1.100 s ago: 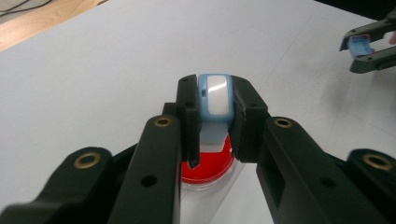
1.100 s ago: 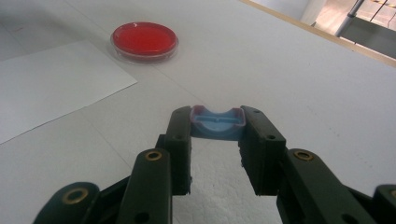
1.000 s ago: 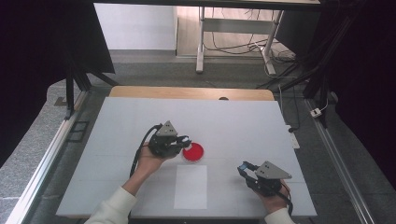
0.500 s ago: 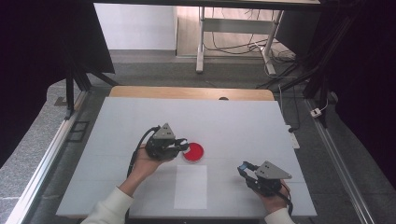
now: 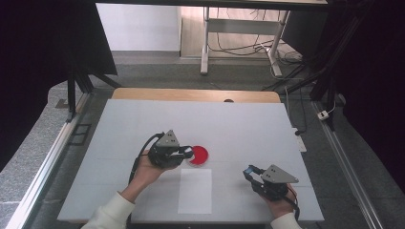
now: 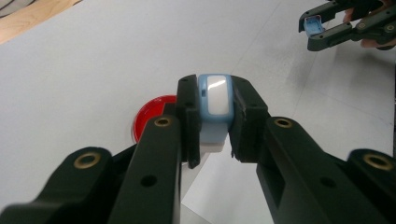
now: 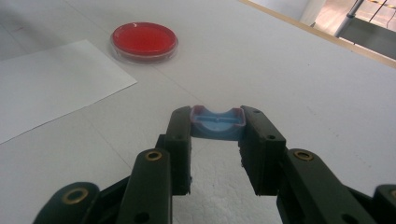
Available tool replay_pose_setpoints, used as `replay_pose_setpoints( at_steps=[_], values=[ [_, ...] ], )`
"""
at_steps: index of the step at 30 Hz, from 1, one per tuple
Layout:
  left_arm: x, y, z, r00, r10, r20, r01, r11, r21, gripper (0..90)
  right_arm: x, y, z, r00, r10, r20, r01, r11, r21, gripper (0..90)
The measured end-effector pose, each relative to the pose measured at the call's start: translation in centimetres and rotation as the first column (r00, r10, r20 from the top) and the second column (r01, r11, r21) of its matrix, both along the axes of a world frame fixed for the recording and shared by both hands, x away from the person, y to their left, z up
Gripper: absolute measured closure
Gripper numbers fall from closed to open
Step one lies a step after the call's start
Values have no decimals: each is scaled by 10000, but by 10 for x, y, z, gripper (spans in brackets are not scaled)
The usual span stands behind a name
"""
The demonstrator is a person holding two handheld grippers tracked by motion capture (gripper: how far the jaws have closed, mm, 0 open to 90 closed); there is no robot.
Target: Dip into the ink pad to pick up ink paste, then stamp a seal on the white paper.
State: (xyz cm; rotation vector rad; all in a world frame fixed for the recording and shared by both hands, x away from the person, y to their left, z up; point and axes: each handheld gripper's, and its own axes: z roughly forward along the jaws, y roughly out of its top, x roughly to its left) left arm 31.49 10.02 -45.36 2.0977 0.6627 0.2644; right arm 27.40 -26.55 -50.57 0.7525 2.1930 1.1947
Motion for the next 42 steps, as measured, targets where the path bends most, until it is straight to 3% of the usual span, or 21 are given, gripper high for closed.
replay_pose_setpoints(
  at_steps=[15,26,42],
  values=[
    [-11,-1,-1,9974,-599,-401,576,9967,-565,755,0,0,0,10000,-22,-17,22,10000,1,650],
    [-30,-3,-4,9946,-991,-320,977,9943,-437,754,1,0,0,10000,21,-24,-21,10000,24,650],
    [-35,-4,-8,9934,-1091,-354,1078,9935,-367,753,0,1,0,10000,3,-6,-3,10000,-16,650]
  ],
)
